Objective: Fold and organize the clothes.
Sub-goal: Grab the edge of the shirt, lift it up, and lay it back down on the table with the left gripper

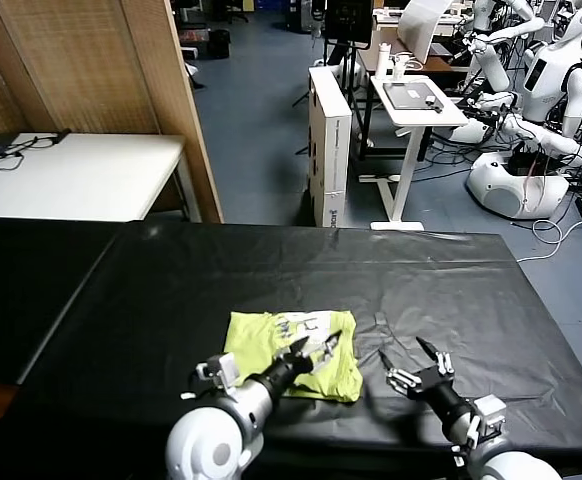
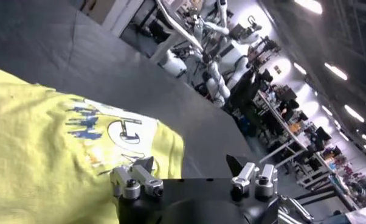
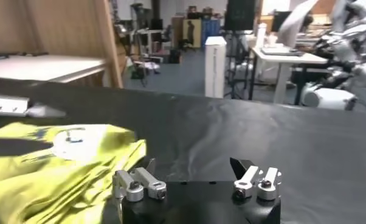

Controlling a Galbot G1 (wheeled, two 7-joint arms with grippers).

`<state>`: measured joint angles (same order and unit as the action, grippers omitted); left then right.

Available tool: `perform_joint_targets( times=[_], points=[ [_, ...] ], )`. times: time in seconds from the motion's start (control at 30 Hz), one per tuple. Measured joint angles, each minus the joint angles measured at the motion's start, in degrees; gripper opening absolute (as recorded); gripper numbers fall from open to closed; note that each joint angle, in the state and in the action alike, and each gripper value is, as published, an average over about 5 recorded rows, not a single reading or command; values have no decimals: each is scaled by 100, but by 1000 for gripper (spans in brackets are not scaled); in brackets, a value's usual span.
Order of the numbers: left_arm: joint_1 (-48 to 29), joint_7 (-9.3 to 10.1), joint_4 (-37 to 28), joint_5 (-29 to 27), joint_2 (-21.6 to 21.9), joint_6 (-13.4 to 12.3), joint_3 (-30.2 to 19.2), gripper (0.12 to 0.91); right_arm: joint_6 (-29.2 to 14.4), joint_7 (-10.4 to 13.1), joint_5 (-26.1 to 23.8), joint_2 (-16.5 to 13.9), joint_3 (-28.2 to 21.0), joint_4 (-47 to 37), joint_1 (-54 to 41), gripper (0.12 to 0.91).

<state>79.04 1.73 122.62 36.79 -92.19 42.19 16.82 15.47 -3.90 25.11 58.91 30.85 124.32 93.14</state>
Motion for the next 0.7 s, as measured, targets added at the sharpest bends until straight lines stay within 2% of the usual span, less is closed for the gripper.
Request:
perform_joint_targets(
  times=[0.1, 0.23, 0.43, 0.57, 0.7],
  points=[
    [-27, -148, 105, -202, 9, -18, 205, 907, 10, -79, -16, -188, -179, -19, -139, 907],
    [44, -269, 158, -454, 290, -227, 545, 907, -4, -180, -195, -393, -499, -43, -324, 907],
    [218, -274, 203, -745, 815, -495, 976, 907, -261, -325, -701, -568, -957, 27, -290, 907],
    [266, -272, 196, -858, 869, -530, 1055, 907, -355, -359, -1076, -645, -1258, 48, -198, 907],
    [269, -269, 164, -906, 872, -542, 1080, 907, -360, -338, -1191, -675, -1432, 29, -128, 907]
  ],
)
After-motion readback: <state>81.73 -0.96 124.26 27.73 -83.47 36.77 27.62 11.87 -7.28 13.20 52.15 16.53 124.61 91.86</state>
